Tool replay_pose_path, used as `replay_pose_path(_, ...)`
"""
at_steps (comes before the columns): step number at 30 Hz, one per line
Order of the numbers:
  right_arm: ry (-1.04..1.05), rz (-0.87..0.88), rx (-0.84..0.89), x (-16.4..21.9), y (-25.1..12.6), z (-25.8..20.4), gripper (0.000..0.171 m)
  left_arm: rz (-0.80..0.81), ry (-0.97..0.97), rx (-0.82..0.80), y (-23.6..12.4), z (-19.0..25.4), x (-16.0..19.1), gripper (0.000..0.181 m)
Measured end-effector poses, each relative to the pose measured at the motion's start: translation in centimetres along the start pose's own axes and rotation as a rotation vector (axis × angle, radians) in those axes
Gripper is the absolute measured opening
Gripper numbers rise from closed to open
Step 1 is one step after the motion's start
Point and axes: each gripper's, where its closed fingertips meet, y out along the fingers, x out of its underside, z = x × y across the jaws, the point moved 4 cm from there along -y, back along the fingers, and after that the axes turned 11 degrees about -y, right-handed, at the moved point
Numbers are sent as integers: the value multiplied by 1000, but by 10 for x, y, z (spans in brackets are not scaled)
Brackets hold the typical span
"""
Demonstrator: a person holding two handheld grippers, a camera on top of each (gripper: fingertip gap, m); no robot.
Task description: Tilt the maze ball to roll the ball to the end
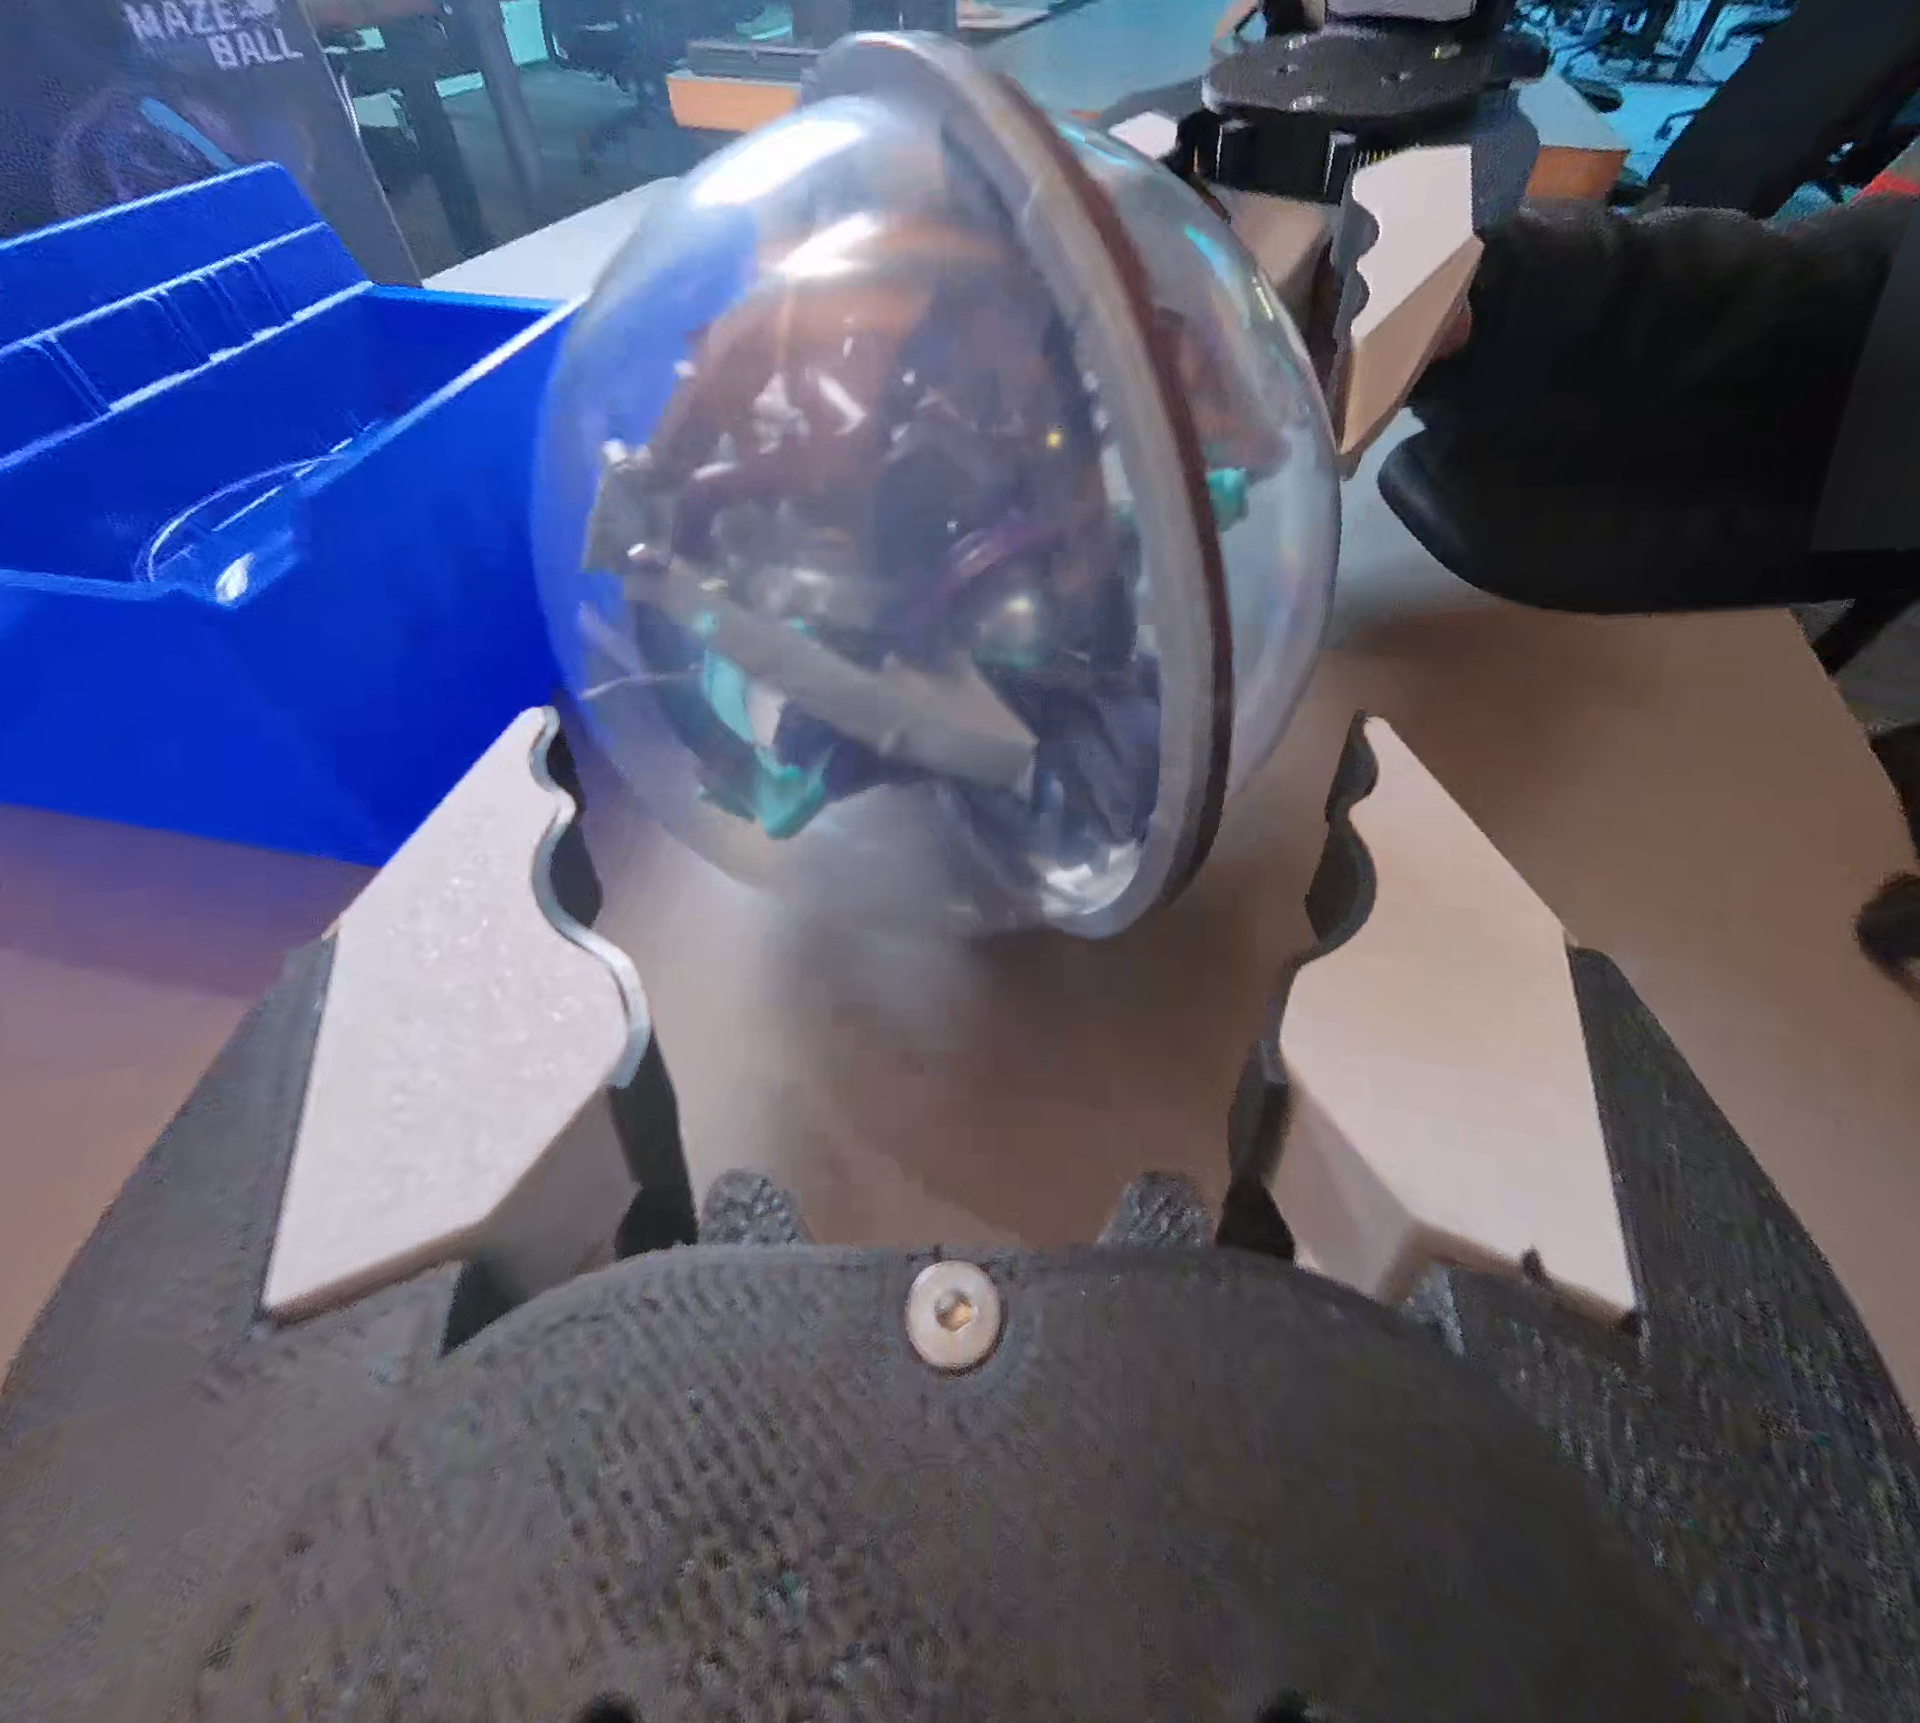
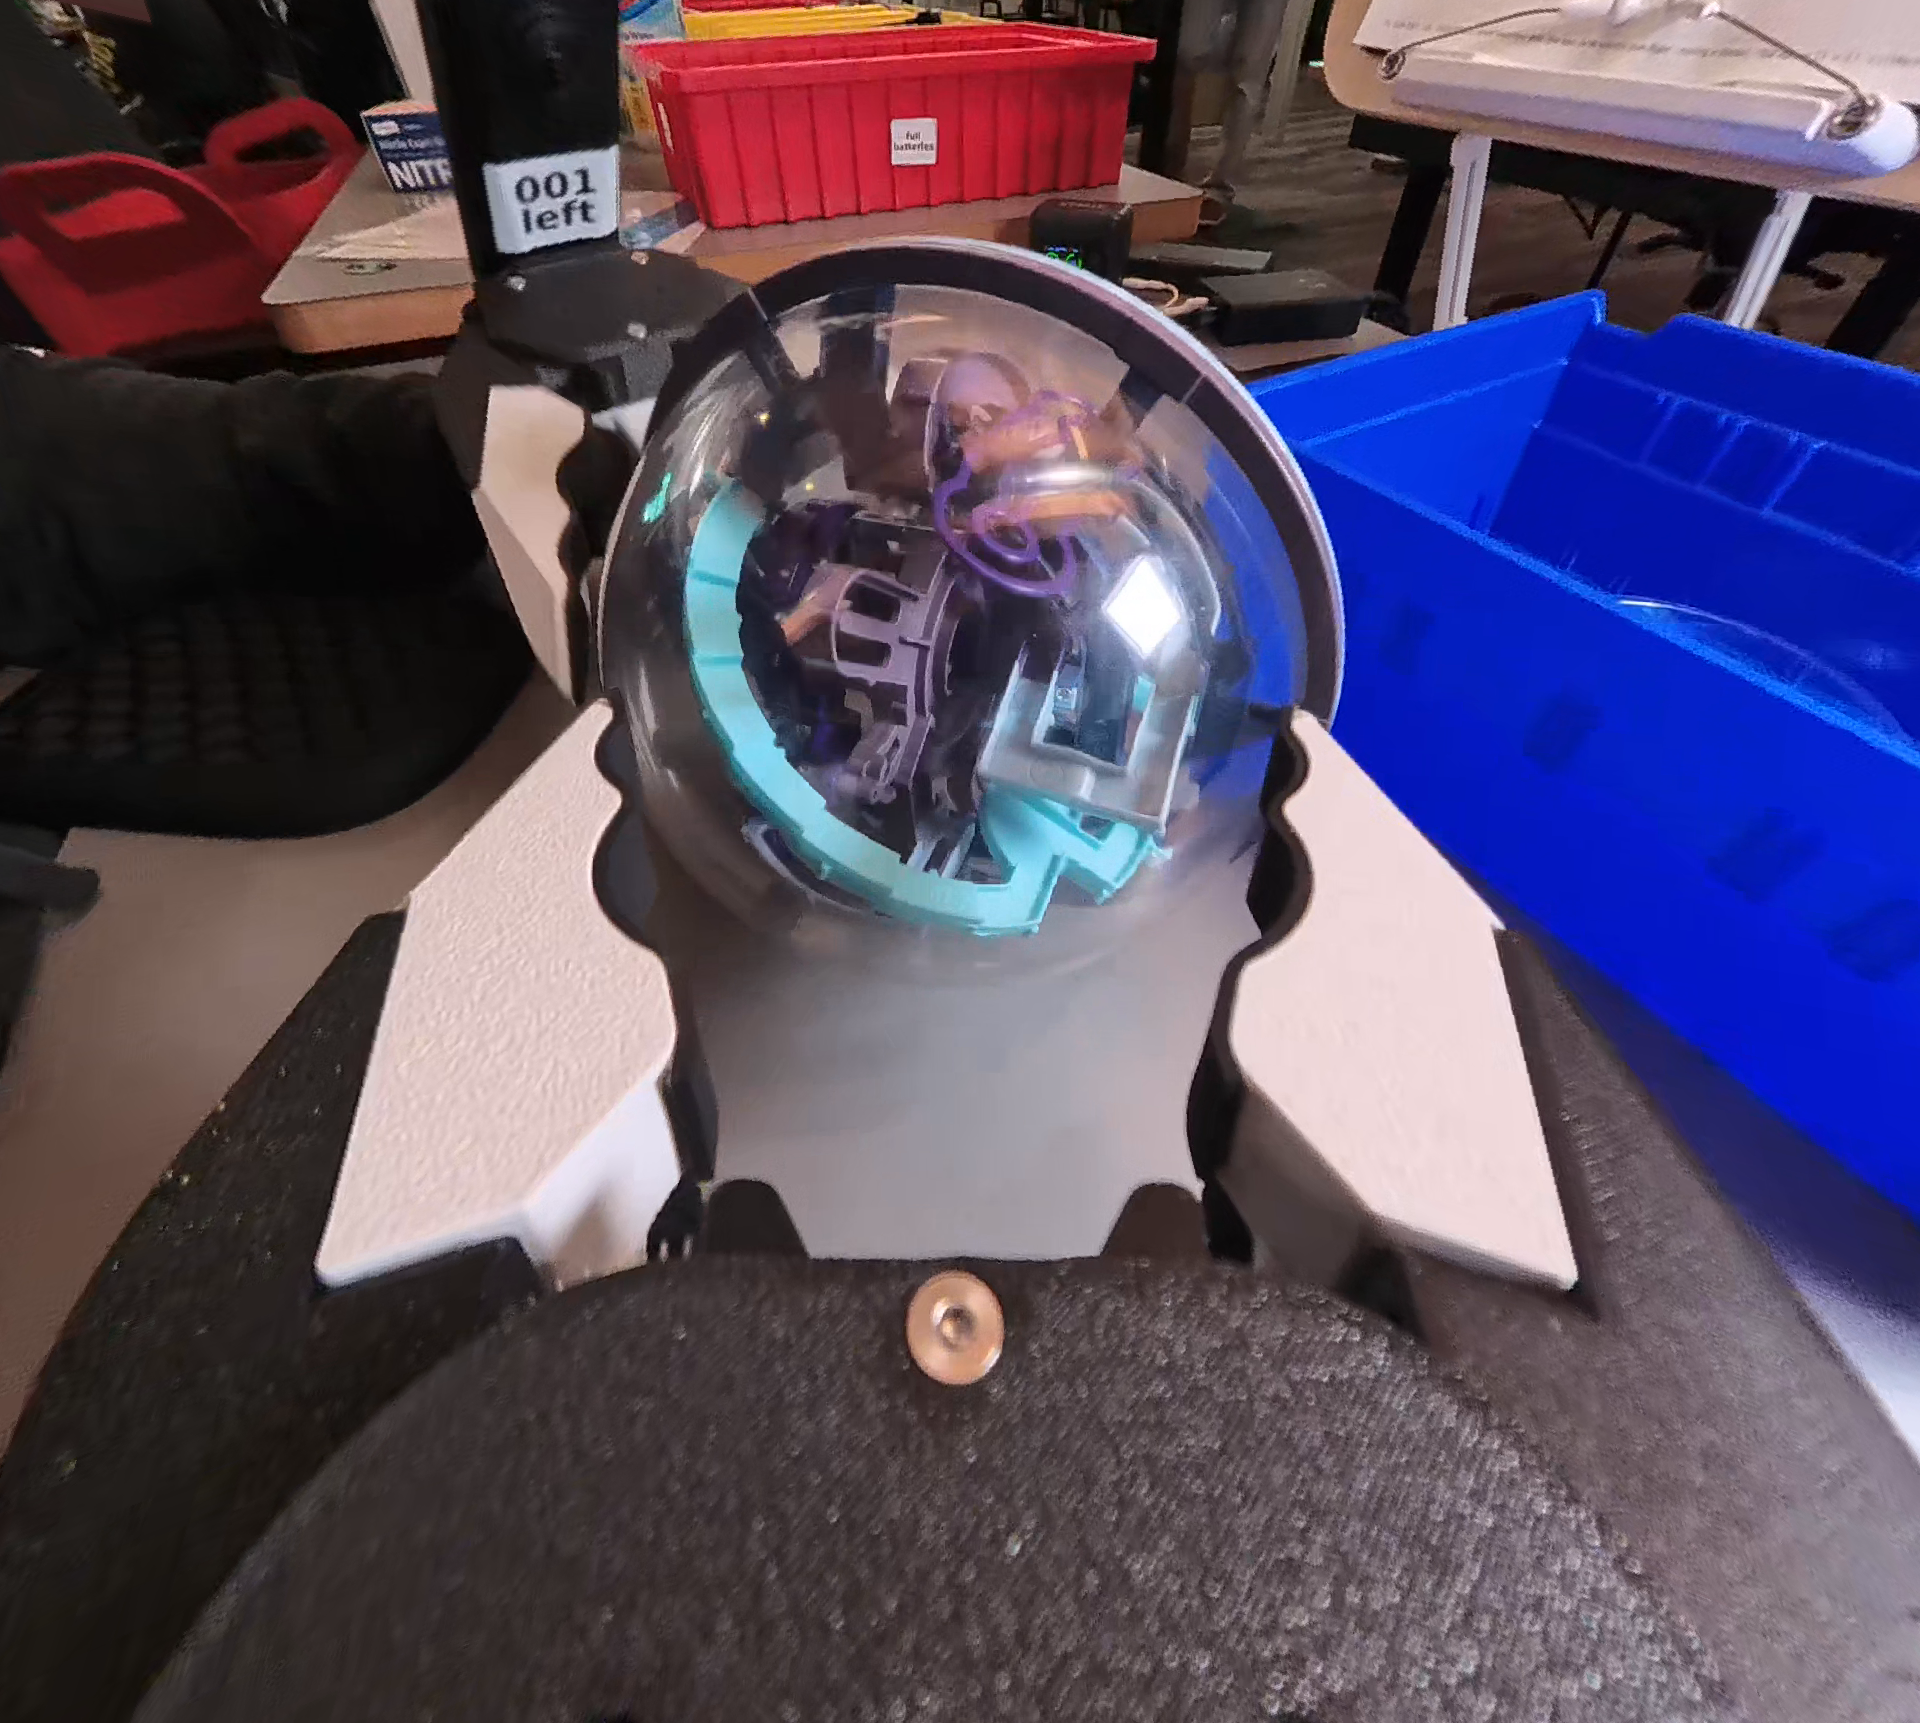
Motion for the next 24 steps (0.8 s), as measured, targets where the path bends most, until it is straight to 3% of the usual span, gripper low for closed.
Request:
replay_pose_path(3,-2,17,6,-8,6,-2,120,-50,-27,-37,7,-5,11,136)
replay_pose_path(6,-2,30,-21,-9,3,-5,121,-84,-208,70,9,-4,21,134)
replay_pose_path(15,-107,-76,-27,23,-1,-5,128,-148,-399,165,15,1,30,124)
replay_pose_path(18,-121,-71,-22,19,3,-5,123,-131,-259,85,15,-2,27,146)
replay_pose_path(21,-70,-55,-27,16,3,0,119,54,-23,-36,2,-11,-1,147)
replay_pose_path(24,-34,-43,-28,12,6,3,116,72,120,-76,2,-7,-8,144)
